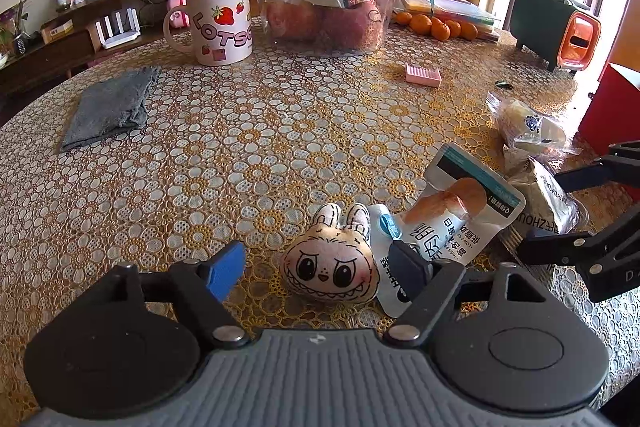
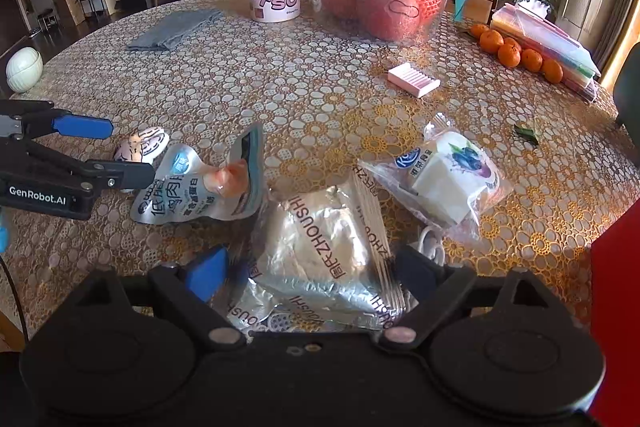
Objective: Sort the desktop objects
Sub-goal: 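Grasp the plush doll-face pouch with the left tool while the right tool grasps the silver foil bag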
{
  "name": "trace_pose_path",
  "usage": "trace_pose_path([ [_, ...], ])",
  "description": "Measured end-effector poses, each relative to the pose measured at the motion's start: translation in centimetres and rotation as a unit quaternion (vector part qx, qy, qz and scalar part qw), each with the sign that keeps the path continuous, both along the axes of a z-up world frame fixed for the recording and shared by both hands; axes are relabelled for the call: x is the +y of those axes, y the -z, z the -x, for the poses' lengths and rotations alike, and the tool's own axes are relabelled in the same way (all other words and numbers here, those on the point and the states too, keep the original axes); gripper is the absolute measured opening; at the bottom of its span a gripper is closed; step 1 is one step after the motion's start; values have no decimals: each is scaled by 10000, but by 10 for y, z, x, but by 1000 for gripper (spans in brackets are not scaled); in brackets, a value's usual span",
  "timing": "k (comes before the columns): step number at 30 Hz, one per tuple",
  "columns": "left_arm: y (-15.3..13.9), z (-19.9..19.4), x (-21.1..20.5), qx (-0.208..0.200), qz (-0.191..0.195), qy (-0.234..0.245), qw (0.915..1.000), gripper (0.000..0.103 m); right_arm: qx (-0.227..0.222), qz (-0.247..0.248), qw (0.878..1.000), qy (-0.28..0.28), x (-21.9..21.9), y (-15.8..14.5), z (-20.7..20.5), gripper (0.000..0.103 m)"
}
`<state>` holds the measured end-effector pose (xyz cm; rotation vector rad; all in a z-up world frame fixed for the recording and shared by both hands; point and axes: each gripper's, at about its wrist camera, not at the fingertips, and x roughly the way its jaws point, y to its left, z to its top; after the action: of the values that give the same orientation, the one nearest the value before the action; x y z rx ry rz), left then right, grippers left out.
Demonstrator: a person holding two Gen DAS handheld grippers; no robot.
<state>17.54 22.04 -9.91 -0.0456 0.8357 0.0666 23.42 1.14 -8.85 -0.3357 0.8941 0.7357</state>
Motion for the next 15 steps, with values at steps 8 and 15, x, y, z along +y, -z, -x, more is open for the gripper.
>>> trace_pose_path([
  [8,0,1,0,-45,60,34,10000,53,93,-20,9999,33,0,5,-3,83],
  [15,-2,3,-5,-57,-24,57,10000,49,100,-47,9999,60,-1,4,0,69],
])
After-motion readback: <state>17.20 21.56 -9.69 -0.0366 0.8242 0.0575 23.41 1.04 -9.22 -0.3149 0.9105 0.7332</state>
